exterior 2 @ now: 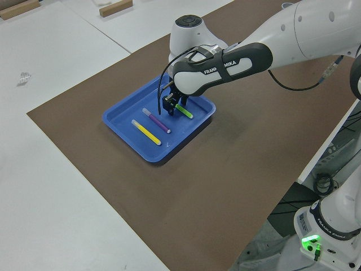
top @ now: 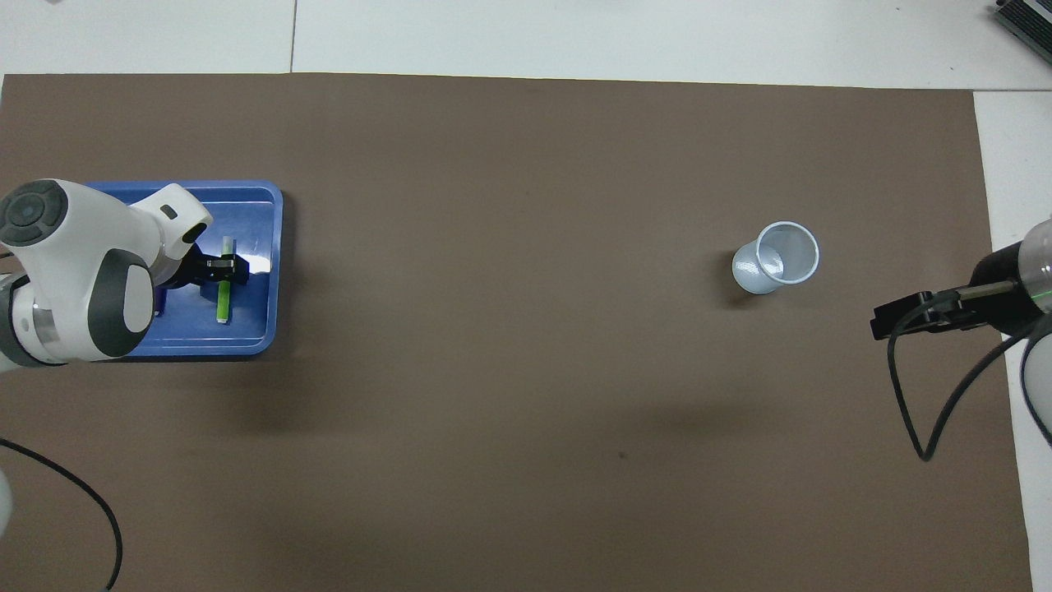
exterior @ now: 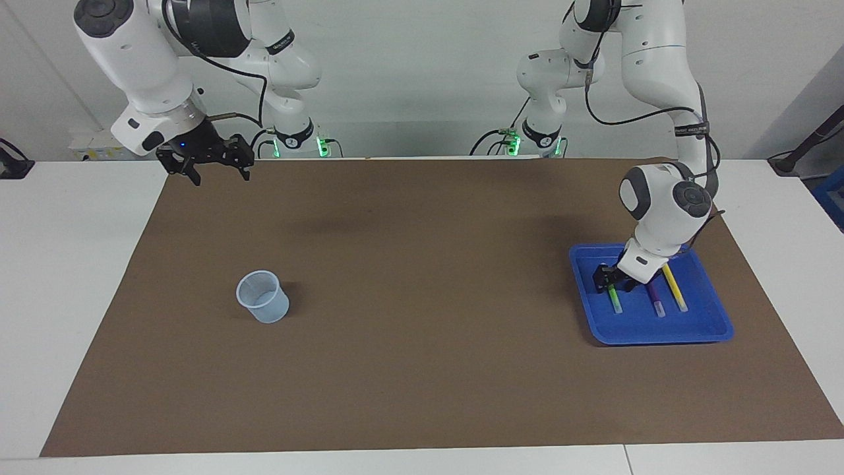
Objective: Transfer and insert pens with both arms
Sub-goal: 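Lower the left gripper and grasp the green pen, then lift the green pen out of the tray with the left gripper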
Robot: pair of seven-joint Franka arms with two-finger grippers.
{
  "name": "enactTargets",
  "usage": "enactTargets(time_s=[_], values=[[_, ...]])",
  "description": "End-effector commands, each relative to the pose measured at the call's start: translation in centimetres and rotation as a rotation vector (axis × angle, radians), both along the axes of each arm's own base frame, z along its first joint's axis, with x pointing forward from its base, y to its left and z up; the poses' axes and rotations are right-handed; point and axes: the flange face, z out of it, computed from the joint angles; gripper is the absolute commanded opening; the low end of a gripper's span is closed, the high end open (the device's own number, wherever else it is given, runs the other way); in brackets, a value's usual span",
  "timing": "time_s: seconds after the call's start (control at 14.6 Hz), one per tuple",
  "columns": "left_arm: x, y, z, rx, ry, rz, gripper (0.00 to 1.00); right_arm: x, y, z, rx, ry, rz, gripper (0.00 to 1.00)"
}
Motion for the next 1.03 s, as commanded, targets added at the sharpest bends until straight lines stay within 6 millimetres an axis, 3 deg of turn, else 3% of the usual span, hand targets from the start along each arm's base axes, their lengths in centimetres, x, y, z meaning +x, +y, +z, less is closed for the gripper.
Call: enactTargets(time_s=[0.0,0.14,0.41,0.55,0.75,0.96], values=[[-0.2,0.0,-0.3,0.007,0.001,-0.016,0.31,-0.7,-0.3,0.1,0.0,-0.018,0.012,1.0],[-0.1,-0.1,-0.2,0.007,-0.001,-0.017,0.01,-0.6,-0.4,0.1,0.001,-0.023,0.014,1.0],[1.2,0.1,1.4,0.007,0.016,-0.015,0.0,-0.6,-0.4,0.0,0.0,-0.023,0.011,1.0],[2.5,-0.3,3.5,0.002,0.028,-0.016,0.0,-1.0,-0.4,-0.3,-0.001,-0.017,0.011,1.0],[4.4,-0.8,8.2,-0.098,0.032,0.064,0.0,-1.1,-0.4,-0.4,0.001,-0.017,0.013,1.0],[4.5,-1.9,10.2,-0.142,0.041,0.226,0.0,-1.0,-0.4,-0.5,0.003,-0.017,0.015,1.0]])
